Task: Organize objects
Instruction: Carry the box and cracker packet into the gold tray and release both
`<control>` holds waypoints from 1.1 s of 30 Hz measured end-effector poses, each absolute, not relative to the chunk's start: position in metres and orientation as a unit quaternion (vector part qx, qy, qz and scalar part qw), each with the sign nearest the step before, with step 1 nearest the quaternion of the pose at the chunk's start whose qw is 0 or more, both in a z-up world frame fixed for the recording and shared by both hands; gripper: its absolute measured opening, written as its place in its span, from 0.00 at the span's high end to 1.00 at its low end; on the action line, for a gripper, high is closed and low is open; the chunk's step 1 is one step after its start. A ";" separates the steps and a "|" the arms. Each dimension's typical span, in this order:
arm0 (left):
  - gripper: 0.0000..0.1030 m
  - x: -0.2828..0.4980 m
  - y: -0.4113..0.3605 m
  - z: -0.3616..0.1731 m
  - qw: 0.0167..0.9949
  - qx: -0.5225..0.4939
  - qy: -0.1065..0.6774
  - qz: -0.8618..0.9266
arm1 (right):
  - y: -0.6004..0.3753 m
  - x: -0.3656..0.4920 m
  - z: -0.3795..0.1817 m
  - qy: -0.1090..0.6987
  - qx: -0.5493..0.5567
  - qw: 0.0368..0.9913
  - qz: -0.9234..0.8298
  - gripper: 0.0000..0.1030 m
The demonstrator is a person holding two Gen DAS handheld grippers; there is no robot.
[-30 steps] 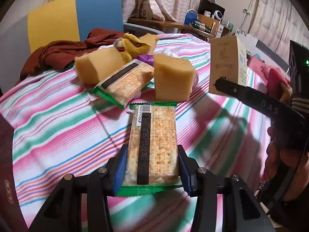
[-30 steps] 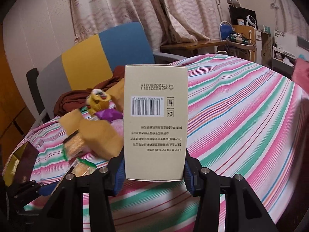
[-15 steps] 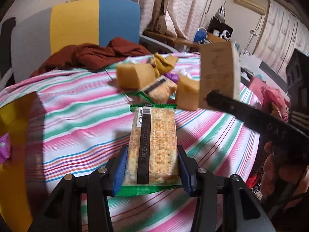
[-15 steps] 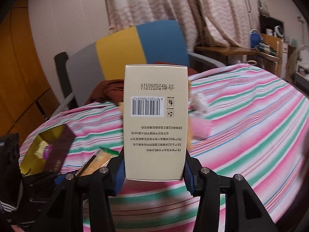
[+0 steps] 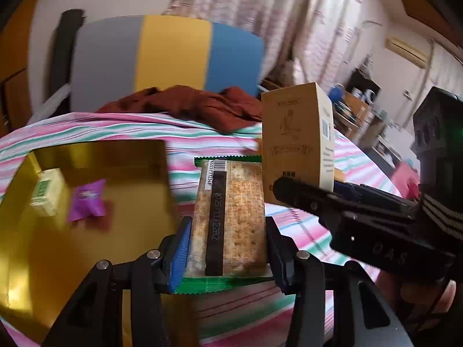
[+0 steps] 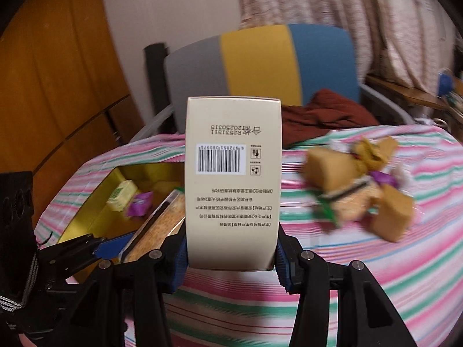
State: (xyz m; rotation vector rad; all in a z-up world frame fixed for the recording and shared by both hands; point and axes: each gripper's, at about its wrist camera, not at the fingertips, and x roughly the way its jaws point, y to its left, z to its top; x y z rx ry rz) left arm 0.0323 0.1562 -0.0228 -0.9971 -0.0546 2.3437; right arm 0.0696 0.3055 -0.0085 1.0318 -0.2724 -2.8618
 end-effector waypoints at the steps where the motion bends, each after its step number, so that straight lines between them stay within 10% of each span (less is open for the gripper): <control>1: 0.53 0.030 0.147 -0.022 0.285 -0.375 -0.025 0.882 | 0.298 0.062 -0.008 -0.084 0.343 0.050 -0.934 0.51; 24: 0.53 -0.059 0.010 -0.070 0.147 -0.474 -0.070 0.866 | 0.187 -0.052 -0.044 -0.097 0.478 0.033 -0.872 0.50; 29: 0.53 -0.065 0.018 -0.072 0.150 -0.487 -0.062 0.858 | 0.187 -0.047 -0.039 -0.102 0.469 0.023 -0.877 0.26; 33: 0.53 -0.076 0.020 -0.075 0.148 -0.500 -0.066 0.851 | 0.193 -0.026 -0.024 -0.119 0.439 0.044 -0.890 0.24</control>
